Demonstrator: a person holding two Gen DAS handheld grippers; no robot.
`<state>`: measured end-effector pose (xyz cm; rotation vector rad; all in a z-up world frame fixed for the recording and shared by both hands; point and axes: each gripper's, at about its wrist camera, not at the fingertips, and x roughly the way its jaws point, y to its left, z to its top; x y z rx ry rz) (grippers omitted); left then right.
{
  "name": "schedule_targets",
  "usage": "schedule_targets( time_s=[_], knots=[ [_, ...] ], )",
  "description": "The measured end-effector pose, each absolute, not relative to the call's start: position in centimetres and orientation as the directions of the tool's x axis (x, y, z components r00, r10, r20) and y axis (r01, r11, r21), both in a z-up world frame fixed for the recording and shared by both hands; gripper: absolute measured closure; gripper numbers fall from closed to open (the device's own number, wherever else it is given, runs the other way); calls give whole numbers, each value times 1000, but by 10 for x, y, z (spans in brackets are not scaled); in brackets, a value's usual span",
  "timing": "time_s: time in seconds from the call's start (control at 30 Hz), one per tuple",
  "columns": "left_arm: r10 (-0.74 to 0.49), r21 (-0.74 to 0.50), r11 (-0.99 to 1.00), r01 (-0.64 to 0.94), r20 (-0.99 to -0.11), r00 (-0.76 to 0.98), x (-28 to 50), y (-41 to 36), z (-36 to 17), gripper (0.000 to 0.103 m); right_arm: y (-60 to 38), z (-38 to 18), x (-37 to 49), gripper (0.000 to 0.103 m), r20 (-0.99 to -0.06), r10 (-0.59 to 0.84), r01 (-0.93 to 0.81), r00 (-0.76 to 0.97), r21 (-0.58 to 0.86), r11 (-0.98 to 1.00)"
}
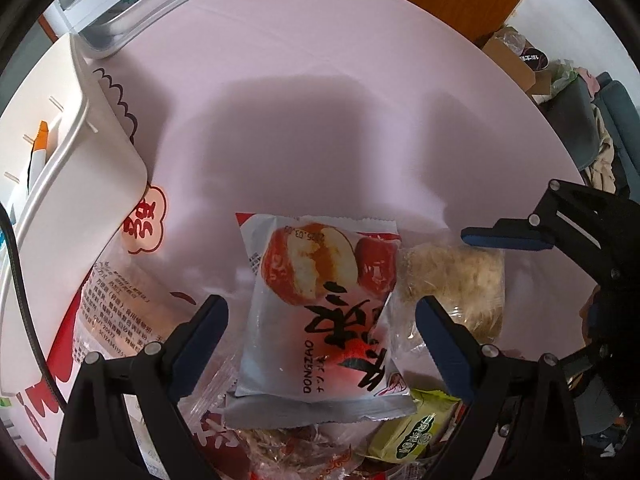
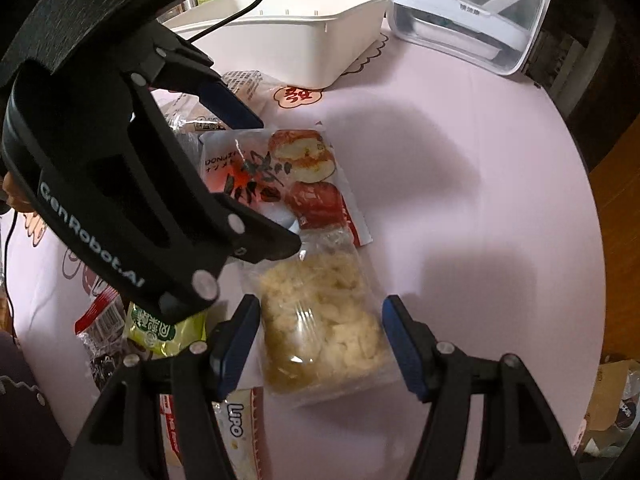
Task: Organize snacks
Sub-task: 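Grasp the red-white bread bag with left tool while right tool grasps the clear puff pack, then carry the bread bag and puff pack into the white tray and release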
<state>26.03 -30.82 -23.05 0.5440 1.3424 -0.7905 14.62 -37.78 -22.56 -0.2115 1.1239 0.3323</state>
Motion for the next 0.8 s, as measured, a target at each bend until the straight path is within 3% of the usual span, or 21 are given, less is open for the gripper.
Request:
schedule_targets(
  time_s=[0.3, 0.53, 0.63, 0.67, 0.8],
  knots=[
    [-172, -93, 603, 792, -985, 15, 258, -322, -238, 8, -378, -230, 141, 41, -907, 131, -355, 399, -21, 934],
    [-154, -85, 600, 796, -988, 10, 253, -326, -238, 9, -395, -227, 128, 44, -912, 95, -224, 399, 3, 975],
    [-138, -57, 578, 814, -990, 29, 240, -329, -242, 19, -408, -224, 121, 44, -908, 92, -158, 408, 29, 987],
    [-126, -47, 575, 817, -992, 31, 236, -332, -244, 28, -413, -222, 117, 44, -906, 94, -130, 412, 44, 991],
    [-112, -20, 572, 820, -992, 55, 229, -336, -245, 40, -416, -214, 112, 44, -895, 105, -86, 433, 75, 993]
  ],
)
